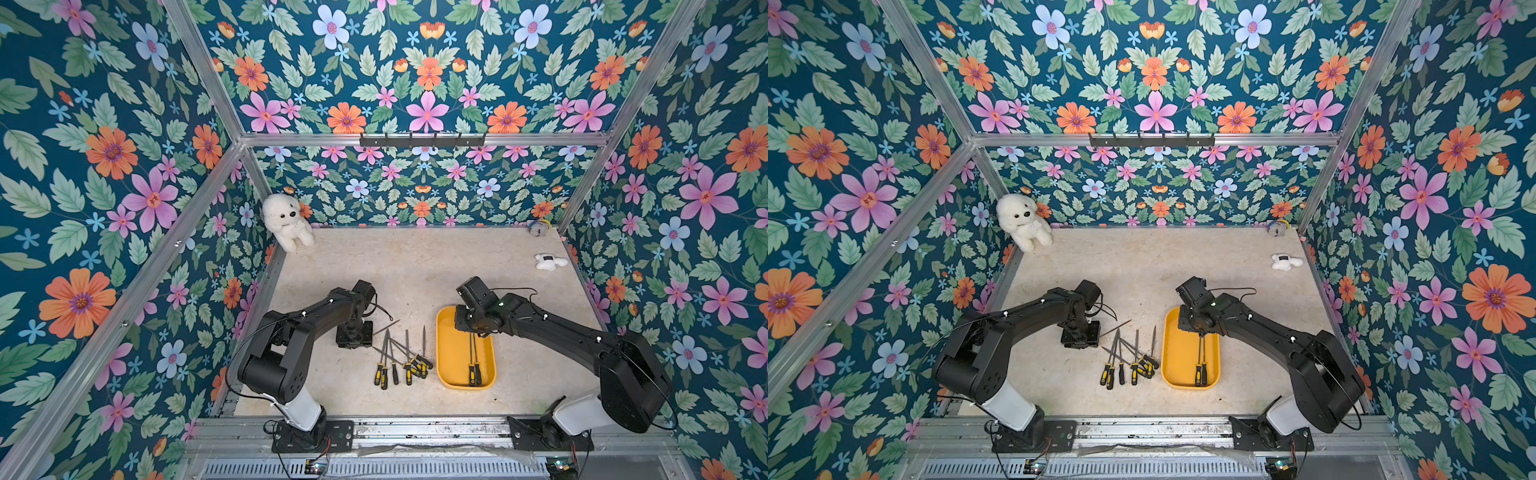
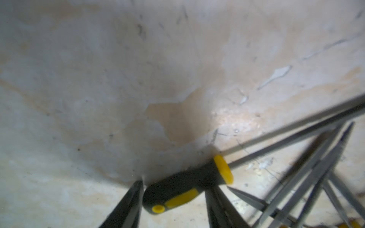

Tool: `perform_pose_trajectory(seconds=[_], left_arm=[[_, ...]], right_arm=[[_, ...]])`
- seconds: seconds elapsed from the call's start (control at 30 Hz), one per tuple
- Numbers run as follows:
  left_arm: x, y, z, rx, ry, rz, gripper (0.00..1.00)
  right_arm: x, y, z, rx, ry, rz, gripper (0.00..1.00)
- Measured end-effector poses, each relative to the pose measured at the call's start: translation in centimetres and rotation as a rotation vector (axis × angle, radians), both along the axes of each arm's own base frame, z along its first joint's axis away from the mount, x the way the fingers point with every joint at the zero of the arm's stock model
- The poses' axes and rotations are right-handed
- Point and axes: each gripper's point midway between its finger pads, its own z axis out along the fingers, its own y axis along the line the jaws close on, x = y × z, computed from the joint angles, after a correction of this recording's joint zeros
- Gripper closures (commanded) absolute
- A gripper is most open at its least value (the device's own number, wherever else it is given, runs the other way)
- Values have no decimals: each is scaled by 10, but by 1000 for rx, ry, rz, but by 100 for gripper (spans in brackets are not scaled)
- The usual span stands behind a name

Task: Put the file tool into the storage box
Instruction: Pick up the file tool from the center of the board.

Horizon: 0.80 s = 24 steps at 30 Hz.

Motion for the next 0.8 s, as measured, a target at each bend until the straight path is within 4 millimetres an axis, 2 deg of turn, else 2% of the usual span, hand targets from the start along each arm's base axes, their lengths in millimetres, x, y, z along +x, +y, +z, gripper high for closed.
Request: perform_pose_trajectory(seconds=[0.13,0.27,0.47,0.8], left_arm=[[0,-4,6,-30,-16,-2,23],[9,-6,12,-20,-32,-1,21],[25,-8,10,4,-40,-18,35],[16,-8,0,13,-10,-54,49]], right_arm=[[0,1,-1,-1,5,0,68],[1,2,-6,-5,11,1,68],[2,7,-8,7,21,10,68],[2,8,-7,11,20,13,68]])
